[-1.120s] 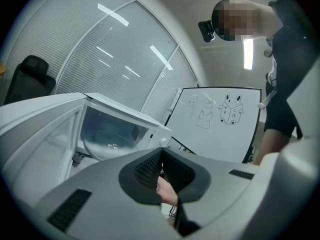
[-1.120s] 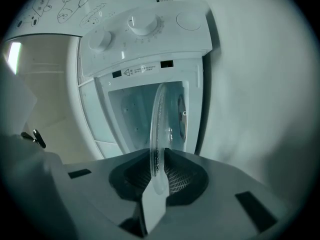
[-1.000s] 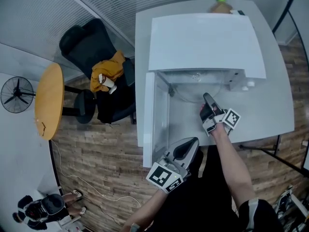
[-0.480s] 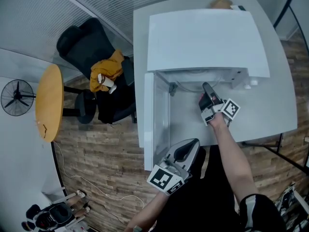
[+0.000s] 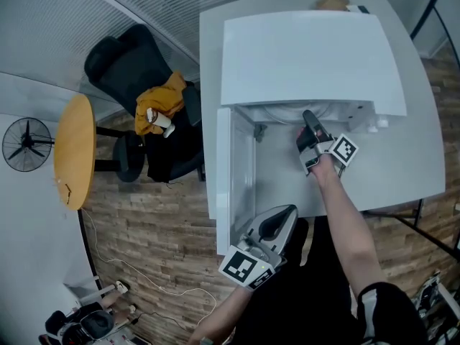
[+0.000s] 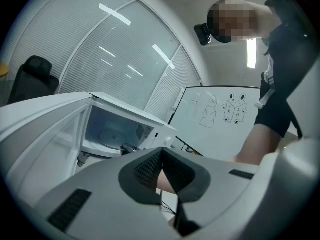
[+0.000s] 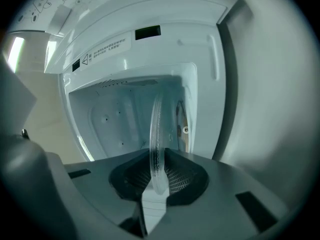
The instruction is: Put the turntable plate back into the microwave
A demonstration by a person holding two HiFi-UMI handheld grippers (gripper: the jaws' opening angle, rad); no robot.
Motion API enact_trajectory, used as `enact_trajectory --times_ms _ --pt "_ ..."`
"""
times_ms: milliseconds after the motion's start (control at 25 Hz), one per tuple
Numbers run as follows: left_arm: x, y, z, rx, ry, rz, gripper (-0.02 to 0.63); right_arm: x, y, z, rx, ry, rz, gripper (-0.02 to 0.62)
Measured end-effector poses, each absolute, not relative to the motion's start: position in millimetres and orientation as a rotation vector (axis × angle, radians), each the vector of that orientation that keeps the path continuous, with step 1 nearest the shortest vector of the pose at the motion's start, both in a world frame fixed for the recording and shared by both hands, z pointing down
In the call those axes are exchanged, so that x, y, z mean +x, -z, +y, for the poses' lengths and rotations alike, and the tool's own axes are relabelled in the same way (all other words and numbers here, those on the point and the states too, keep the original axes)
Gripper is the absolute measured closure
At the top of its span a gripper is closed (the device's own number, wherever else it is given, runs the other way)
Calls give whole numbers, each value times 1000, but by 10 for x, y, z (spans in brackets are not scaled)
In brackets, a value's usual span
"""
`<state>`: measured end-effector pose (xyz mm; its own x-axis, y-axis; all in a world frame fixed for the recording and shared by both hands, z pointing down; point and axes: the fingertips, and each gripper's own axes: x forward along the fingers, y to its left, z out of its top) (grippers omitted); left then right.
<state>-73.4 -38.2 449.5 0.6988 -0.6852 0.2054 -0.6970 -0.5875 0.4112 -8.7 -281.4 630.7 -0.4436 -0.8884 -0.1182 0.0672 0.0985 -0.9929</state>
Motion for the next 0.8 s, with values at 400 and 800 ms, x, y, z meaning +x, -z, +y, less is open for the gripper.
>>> enact_trajectory --times_ms 400,800 --pt "-766 -4500 -368 2437 -34 -1066 609 -102 -6284 -2919 -887 1468 1521 526" --pt "-743 -4507 -361 2444 -39 -1048 609 -58 -6228 -2935 -900 1490 1451 477"
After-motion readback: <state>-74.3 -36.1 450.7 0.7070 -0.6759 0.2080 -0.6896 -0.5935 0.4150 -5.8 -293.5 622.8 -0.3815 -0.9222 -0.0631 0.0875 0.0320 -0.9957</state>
